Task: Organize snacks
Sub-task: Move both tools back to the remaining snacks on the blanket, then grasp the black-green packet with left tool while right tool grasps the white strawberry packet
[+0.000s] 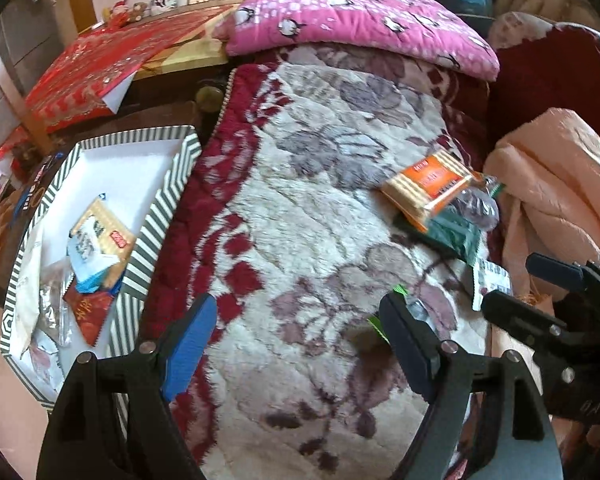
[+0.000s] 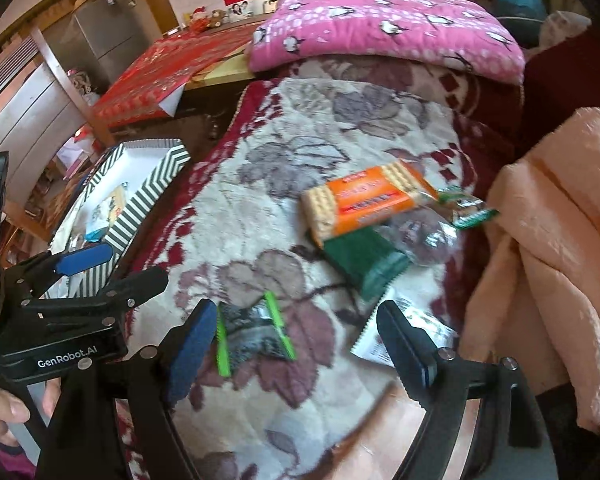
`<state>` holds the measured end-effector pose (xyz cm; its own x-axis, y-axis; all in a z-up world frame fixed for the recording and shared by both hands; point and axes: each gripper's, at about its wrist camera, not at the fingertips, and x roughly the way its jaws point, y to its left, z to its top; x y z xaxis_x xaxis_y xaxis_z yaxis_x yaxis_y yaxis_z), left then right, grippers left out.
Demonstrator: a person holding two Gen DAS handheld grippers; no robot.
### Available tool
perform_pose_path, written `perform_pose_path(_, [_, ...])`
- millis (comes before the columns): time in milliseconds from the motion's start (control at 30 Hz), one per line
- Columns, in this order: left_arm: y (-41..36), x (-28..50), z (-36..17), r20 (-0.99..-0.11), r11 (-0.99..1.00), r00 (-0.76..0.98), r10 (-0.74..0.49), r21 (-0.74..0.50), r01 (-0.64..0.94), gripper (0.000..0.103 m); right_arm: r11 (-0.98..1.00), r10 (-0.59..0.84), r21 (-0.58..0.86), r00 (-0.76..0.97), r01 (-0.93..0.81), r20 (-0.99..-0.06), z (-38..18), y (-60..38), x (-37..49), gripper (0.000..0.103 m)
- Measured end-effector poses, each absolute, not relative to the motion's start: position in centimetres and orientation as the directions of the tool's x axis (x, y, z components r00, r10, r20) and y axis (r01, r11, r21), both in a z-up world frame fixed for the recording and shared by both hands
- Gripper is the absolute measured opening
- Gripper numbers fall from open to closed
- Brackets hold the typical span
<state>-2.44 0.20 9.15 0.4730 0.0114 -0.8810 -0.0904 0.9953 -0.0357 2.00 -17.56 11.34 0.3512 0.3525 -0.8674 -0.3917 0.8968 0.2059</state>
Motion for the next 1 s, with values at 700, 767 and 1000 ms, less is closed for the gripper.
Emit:
perform_pose_path(700, [-2.8, -2.5, 7.5, -0.907, 0.999, 0.420, -0.019, -0.030, -0.021, 0.083, 0.929, 0.327, 0.231, 0.347, -0.290, -0.879, 10.1, -22.1, 2.4, 0.087])
perform_pose_path(767, [-3.0, -2.5, 7.4, -0.909, 0.999, 0.417, -0.018, -0.028, -0.018, 0.083, 0.929, 0.328, 0.233, 0.345, -0.289, -0.880, 10.0, -22.2, 2.5, 0.087])
perform_pose_path(1000, [-3.0, -2.5, 7.4, -0.909, 1.000, 0.416, -0.017, -0.026, -0.017, 0.083, 0.926, 0.330, 0.234, 0.336, -0.296, -0.882, 9.8, -22.0, 2.4, 0.087])
